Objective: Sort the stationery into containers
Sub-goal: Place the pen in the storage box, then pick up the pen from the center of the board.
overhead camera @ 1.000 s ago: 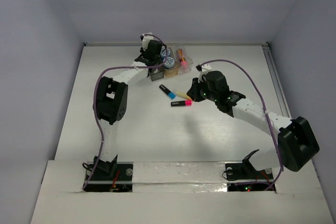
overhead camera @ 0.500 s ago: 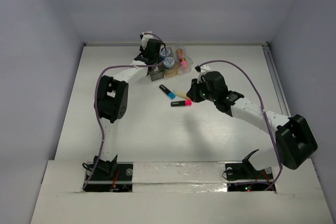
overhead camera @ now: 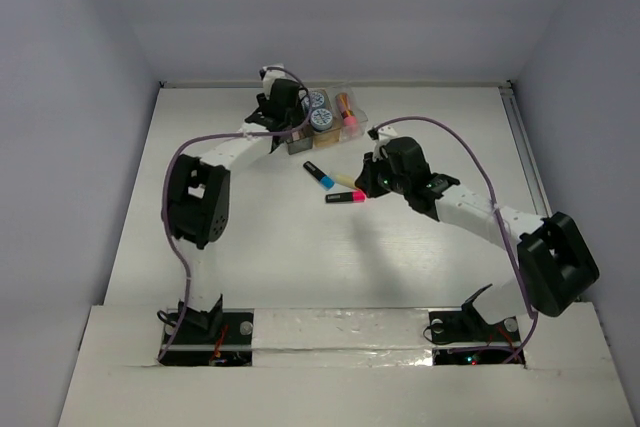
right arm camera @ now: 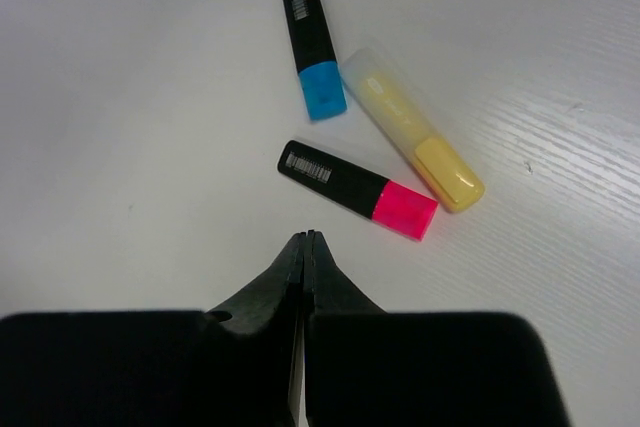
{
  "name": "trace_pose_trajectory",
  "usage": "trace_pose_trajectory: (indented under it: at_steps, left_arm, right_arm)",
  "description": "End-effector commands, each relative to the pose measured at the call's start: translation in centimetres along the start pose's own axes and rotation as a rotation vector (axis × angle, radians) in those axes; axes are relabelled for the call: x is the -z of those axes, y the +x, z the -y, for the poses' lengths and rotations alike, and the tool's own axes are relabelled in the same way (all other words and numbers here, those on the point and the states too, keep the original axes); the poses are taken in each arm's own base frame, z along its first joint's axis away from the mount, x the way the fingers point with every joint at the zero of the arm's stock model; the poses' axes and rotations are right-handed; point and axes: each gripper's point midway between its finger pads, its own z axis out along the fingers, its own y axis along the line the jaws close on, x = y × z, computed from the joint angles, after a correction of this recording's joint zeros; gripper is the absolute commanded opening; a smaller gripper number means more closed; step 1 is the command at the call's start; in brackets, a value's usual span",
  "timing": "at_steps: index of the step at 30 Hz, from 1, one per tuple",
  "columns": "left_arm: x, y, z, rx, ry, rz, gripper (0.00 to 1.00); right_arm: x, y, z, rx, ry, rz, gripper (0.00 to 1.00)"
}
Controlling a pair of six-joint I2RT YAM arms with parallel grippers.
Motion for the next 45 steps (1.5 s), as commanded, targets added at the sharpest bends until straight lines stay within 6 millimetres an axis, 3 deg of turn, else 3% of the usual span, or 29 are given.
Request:
trace_pose_trajectory:
  at_steps: [1,2,3,4,5,7,9,10,12,13,16,18,19,22,28,31,41,44,45]
  left_arm:
    - [10.5,-11.9,2.1,0.162,0.176,0.267,0.47]
    - [11.5,-10.5,1.7,0.156,0.182,0.254,0.45]
    - [13.4,-10.4,1.9,0.163,0.21,0.271,0.37]
    - [17.5,-13.1,2.0,0.204,0.277,0.356,0.33]
    - [17.7,-10.9,0.9,0.193,0.275,0.332,0.29]
    - [21.6,-10.3,-0.1,0.227,0.332,0.361,0.16]
    - [23.9,-9.4,-0.4,0.238,0.378,0.366,0.07]
    - [26.6,-9.9,-0.6,0.255,0.432,0.395,0.05]
    - [27.7,-7.7,-1.5,0.247,0.452,0.364,0.02]
    - [29.6,-7.8,-2.5,0.249,0.472,0.38,0.02]
    - [30.9,-5.6,-4.7,0.204,0.448,0.347,0.03]
    - [33.1,-5.9,-6.0,0.196,0.458,0.369,0.07]
    - [33.5,-5.0,-6.6,0.159,0.45,0.346,0.11]
    - [36.6,-5.0,-8.4,0.123,0.472,0.378,0.24]
    - [39.4,-5.2,-11.2,0.118,0.455,0.452,0.41]
    - [39.3,-4.9,-11.9,0.13,0.437,0.472,0.48]
    - [37.3,-2.9,-10.8,0.088,0.463,0.43,0.49]
    - [37.2,-2.8,-10.8,0.077,0.464,0.429,0.49]
    - [37.1,-2.8,-10.9,0.078,0.458,0.43,0.49]
  right_arm:
    - [-0.6,-1.4,-1.5,0.024,-0.062,0.035,0.0]
    - [-0.7,-1.4,-1.7,0.023,-0.072,0.031,0.0]
    - [-0.9,-1.5,-1.7,0.023,-0.074,0.029,0.0]
    - [-1.3,-1.6,-1.7,0.014,-0.072,0.025,0.0]
    - [-1.4,-1.6,-1.8,0.014,-0.077,0.02,0.0]
    - [-2.2,-1.6,-2.3,0.018,-0.088,0.002,0.03]
    - [-2.9,-1.6,-2.9,0.034,-0.097,-0.012,0.08]
    - [-3.4,-1.6,-3.3,0.057,-0.103,-0.018,0.11]
    - [-5.0,-1.6,-3.2,0.085,-0.079,-0.059,0.23]
    - [-5.5,-1.7,-3.4,0.119,-0.071,-0.069,0.28]
    - [-7.6,-2.4,-2.4,0.154,-0.011,-0.09,0.45]
    - [-9.2,-1.3,-2.1,0.18,0.008,-0.14,0.51]
    - [-9.7,-2.8,-2.3,0.208,0.011,-0.122,0.51]
    - [-11.2,-2.4,-2.3,0.266,0.038,-0.184,0.52]
    - [-13.6,-2.5,-1.9,0.342,0.044,-0.241,0.57]
    - [-14.7,-1.7,-1.2,0.347,0.066,-0.278,0.57]
    - [-17.8,0.8,-2.0,0.376,0.051,-0.333,0.56]
    - [-18.4,1.2,-2.4,0.384,0.046,-0.337,0.51]
    - [-18.5,1.3,-2.2,0.385,0.052,-0.338,0.45]
